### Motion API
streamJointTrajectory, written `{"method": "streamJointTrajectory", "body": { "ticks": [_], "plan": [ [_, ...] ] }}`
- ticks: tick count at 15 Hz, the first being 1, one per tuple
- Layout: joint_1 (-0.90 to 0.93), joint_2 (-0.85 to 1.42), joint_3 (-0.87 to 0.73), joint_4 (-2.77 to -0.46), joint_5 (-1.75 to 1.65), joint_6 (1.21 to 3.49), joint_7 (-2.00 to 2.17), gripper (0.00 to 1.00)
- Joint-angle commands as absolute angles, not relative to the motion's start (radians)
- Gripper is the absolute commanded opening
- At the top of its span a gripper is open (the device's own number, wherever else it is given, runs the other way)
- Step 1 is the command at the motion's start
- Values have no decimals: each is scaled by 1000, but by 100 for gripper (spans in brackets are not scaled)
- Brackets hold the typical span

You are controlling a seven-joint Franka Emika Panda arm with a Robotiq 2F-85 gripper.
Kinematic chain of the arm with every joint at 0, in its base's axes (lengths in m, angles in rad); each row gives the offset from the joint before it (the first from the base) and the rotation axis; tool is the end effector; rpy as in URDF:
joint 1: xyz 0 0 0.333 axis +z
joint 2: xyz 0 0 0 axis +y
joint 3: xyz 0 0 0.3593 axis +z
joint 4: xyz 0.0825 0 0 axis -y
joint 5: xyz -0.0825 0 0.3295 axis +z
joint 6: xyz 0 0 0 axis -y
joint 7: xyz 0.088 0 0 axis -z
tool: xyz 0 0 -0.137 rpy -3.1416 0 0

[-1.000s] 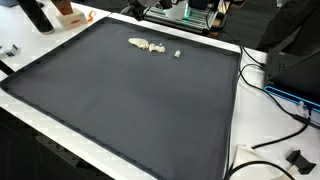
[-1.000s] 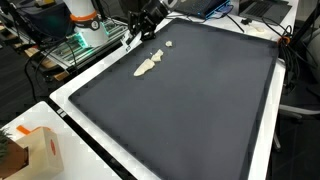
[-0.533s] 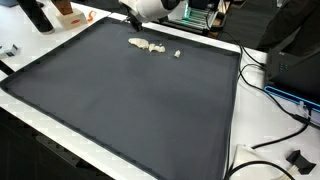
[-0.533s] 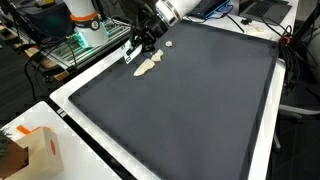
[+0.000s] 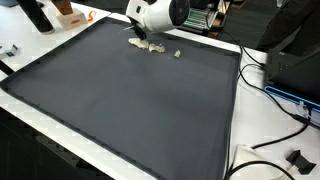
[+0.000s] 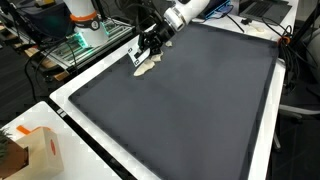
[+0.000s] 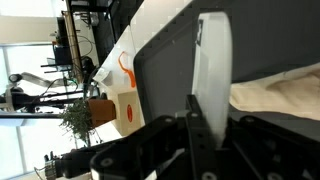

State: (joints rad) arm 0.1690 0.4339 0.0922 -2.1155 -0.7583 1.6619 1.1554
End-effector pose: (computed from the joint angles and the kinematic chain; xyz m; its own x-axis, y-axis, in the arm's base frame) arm 0.4638 0.0314 0.2593 0.9040 -0.4274 0.0091 -0.2234 -0.4542 0.8624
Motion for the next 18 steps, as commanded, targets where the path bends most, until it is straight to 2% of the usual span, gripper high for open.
{"method": "streamJointTrajectory", "body": {
  "ticks": [1,10,18],
  "plan": [
    [215,472,84,-2074,-783,1618,1152,1],
    [293,519,102,-2002,-773,1523,1147,1],
    [324,514,142,-1992,-768,1562,1088,1]
  ]
}}
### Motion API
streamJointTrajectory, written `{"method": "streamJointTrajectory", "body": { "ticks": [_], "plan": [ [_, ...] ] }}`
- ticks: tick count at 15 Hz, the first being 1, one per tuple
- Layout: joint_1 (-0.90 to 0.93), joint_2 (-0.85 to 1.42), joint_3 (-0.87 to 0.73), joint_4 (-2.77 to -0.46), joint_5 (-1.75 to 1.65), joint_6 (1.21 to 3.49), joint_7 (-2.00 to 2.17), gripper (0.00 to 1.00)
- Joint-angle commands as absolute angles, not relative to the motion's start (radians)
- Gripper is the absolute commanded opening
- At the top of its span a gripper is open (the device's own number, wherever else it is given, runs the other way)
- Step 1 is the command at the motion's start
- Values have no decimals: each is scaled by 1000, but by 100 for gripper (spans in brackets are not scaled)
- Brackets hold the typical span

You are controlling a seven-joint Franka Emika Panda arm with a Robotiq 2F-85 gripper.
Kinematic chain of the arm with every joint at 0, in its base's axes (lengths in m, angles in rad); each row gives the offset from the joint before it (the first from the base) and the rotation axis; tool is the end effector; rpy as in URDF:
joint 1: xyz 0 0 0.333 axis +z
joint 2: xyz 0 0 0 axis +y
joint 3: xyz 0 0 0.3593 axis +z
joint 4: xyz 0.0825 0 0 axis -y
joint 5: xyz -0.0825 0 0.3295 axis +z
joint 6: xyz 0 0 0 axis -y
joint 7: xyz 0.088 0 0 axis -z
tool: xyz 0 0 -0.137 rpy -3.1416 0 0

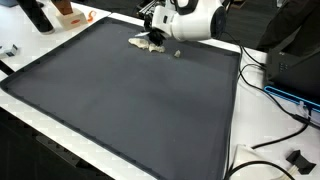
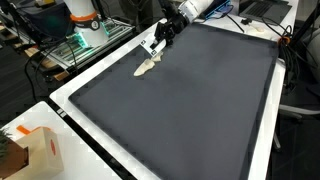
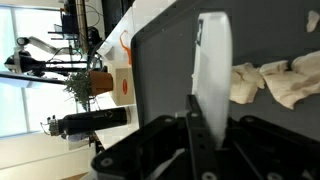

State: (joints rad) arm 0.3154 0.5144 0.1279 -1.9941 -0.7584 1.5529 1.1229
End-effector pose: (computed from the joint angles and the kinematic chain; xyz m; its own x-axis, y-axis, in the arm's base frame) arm 0.4743 0.1162 0.2558 0.9570 -0.2891 -0.0244 -0.1121 -0.4462 0.8879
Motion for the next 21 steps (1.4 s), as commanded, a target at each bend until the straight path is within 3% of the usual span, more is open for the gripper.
{"method": "streamJointTrajectory", "body": {
  "ticks": [1,7,14,21],
  "plan": [
    [326,506,149,-1995,-767,1573,1076,1],
    [307,408,178,-2064,-759,1748,978,1],
    [244,179,181,-2264,-693,2141,796,1],
    [167,-14,154,-2462,-367,2451,465,1]
  ]
}}
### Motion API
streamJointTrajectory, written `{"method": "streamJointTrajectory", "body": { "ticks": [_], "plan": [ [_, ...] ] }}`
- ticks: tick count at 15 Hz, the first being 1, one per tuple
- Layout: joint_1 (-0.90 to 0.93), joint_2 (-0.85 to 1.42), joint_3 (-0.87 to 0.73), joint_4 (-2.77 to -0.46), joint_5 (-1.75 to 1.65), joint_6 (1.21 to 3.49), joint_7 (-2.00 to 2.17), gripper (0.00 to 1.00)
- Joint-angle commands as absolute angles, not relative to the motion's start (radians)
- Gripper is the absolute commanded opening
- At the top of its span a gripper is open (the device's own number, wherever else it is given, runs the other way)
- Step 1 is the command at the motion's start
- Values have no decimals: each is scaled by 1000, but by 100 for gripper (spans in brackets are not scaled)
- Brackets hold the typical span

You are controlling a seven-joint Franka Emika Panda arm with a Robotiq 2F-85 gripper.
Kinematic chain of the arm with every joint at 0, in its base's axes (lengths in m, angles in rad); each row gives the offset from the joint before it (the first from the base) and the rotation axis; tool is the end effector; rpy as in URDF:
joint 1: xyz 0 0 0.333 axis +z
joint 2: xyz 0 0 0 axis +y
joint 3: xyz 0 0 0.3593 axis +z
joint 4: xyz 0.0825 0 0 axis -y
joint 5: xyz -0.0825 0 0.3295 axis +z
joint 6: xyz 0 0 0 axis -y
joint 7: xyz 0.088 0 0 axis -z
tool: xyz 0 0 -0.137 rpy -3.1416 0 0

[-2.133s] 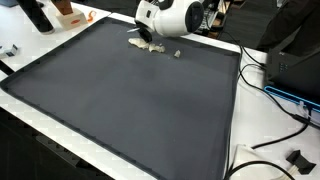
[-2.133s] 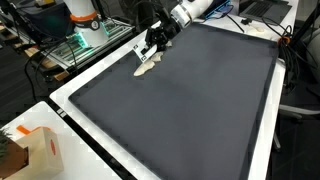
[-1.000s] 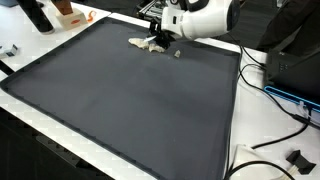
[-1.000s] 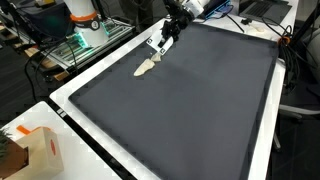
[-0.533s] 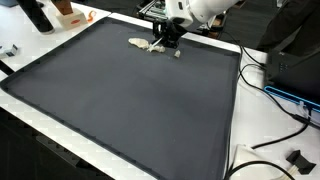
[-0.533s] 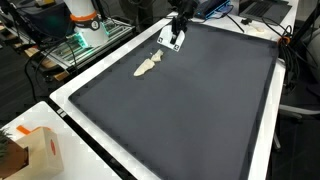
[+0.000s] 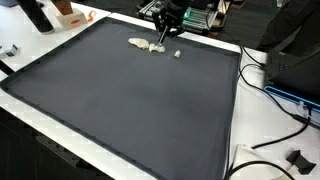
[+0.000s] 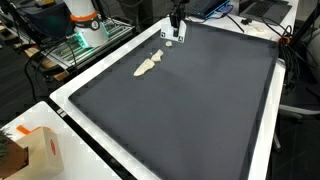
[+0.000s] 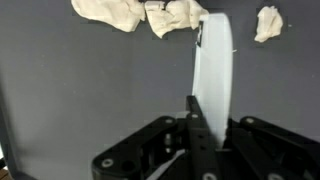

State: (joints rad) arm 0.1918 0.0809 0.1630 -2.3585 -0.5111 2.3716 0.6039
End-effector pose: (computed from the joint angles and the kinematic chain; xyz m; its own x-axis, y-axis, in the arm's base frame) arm 0.4451 0.1477 0.3465 0.9869 0.1441 0.0732 0.1136 -0.9406 0.3199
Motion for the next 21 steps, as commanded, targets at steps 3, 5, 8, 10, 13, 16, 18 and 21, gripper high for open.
{"method": "streamJointTrajectory", "body": {
  "ticks": [3,5,8,10,13,16,18,21],
  "plan": [
    [153,-56,145,-2497,-205,2440,323,1],
    [146,-76,139,-2509,-137,2424,262,1],
    [136,-99,131,-2522,-78,2415,211,1],
    [129,-116,127,-2533,-63,2412,199,1],
    [125,-84,133,-2503,-93,2418,225,4],
    [124,-94,132,-2512,-92,2418,223,4],
    [124,-96,132,-2514,-92,2418,223,4],
    [124,-98,132,-2514,-92,2418,222,4]
  ]
}}
